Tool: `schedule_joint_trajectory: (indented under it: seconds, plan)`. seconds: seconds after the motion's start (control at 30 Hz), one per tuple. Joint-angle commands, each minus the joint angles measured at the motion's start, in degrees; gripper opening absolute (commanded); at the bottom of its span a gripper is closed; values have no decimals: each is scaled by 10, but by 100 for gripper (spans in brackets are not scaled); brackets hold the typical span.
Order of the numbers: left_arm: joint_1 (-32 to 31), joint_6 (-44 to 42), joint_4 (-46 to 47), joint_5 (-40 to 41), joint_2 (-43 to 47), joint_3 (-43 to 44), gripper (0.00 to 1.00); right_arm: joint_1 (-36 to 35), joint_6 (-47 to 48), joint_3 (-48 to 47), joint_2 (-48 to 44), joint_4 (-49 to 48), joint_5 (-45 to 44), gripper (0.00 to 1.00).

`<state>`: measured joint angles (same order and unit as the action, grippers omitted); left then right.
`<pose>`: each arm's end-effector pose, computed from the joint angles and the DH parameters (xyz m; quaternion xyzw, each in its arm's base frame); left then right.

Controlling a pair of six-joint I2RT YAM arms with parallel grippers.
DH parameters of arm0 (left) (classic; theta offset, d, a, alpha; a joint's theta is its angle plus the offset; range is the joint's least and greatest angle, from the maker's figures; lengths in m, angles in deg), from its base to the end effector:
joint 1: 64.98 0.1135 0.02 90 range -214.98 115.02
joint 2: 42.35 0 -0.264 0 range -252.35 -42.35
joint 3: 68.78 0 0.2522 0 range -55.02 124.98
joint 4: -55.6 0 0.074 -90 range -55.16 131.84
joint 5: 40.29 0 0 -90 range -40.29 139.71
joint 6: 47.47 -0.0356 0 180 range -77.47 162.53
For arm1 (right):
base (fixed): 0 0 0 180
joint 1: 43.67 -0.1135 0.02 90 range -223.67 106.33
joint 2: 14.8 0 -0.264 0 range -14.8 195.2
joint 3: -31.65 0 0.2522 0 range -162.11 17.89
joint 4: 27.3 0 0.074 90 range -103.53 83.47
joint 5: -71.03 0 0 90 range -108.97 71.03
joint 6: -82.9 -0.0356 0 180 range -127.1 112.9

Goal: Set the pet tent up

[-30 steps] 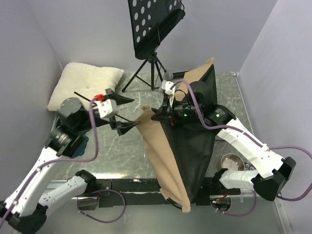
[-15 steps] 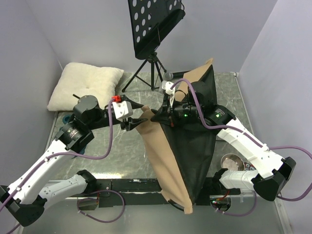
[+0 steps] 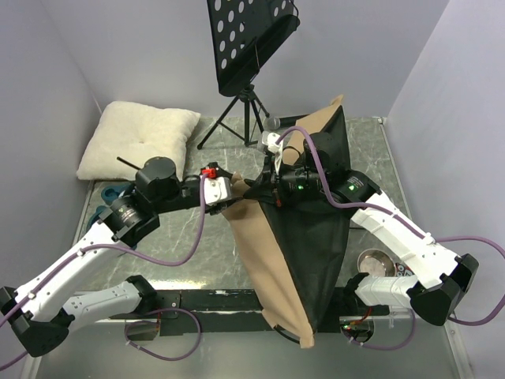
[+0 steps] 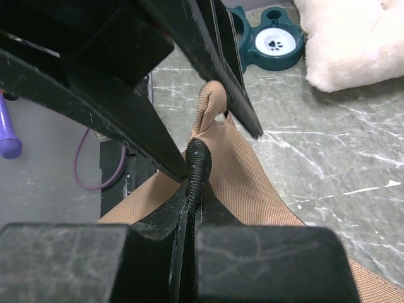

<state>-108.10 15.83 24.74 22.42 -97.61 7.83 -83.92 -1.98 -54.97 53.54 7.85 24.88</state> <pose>0.1411 -0.1545 0.4048 0.5495 0.5210 -0.2679 0.5957 0.1805 0.1851 0.4090 -0.4926 0.6017 0.4527 0.4364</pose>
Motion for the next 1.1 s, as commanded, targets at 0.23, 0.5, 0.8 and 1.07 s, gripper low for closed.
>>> schedule_joint_trajectory:
  seconds: [0.23, 0.5, 0.8, 1.07]
  plan:
    - [-41, -54, -34, 7, -16, 23, 33, -1, -13, -27, -8, -48, 18, 0]
    - [-28, -4, -21, 65, 2, 9, 52, 5, 9, 0, -38, -41, 32, 0]
    - [-2, 11, -4, 66, 3, -9, 45, 11, -17, 18, -51, -57, 56, 0]
    - [-2, 2, -23, 15, -25, 24, 5, 11, -27, -16, -27, -28, 45, 20]
